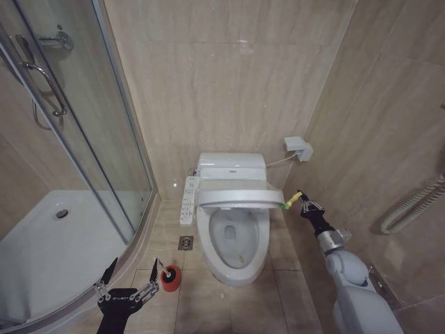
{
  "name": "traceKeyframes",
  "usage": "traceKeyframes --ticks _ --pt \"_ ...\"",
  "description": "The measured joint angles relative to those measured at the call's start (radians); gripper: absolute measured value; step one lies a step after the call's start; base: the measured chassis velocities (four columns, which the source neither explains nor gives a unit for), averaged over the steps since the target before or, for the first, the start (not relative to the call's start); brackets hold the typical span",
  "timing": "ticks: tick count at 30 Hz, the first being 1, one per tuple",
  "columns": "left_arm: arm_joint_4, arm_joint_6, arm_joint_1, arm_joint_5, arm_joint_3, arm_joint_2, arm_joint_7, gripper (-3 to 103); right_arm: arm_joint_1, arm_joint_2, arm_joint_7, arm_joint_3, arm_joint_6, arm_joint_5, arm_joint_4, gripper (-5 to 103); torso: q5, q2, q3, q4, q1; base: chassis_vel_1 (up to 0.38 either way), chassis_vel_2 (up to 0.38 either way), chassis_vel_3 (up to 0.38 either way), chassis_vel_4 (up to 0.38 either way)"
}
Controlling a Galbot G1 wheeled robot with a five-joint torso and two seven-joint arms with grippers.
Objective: Open the toilet lid, clean the toilet bowl with a toilet brush, close the toilet lid, and flush.
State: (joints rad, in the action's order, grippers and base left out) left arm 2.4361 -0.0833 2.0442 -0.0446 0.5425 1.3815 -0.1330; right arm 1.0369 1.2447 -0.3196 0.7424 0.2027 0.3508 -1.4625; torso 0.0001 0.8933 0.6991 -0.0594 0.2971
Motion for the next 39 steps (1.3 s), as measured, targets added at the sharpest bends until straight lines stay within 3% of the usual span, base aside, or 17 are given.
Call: traceKeyframes --ticks 24,39 --pt "0.0 0.0 0.0 0.0 0.0 0.0 0.0 100 -0.117 -0.064 0.032 -0.06 -0.024 0.022 0.096 1 -0.0001 0.0 0.0 -0.0003 0.0 0.0 0.0 0.0 0.0" --pt "0.0 0.0 0.0 0.0 0.0 0.0 0.0 100 -0.306 -0.117 0.032 -0.13 -0.018 0.044 0.254 1 -0.0001 0.0 0.0 0.0003 0.0 0.0 0.0 0.0 0.0"
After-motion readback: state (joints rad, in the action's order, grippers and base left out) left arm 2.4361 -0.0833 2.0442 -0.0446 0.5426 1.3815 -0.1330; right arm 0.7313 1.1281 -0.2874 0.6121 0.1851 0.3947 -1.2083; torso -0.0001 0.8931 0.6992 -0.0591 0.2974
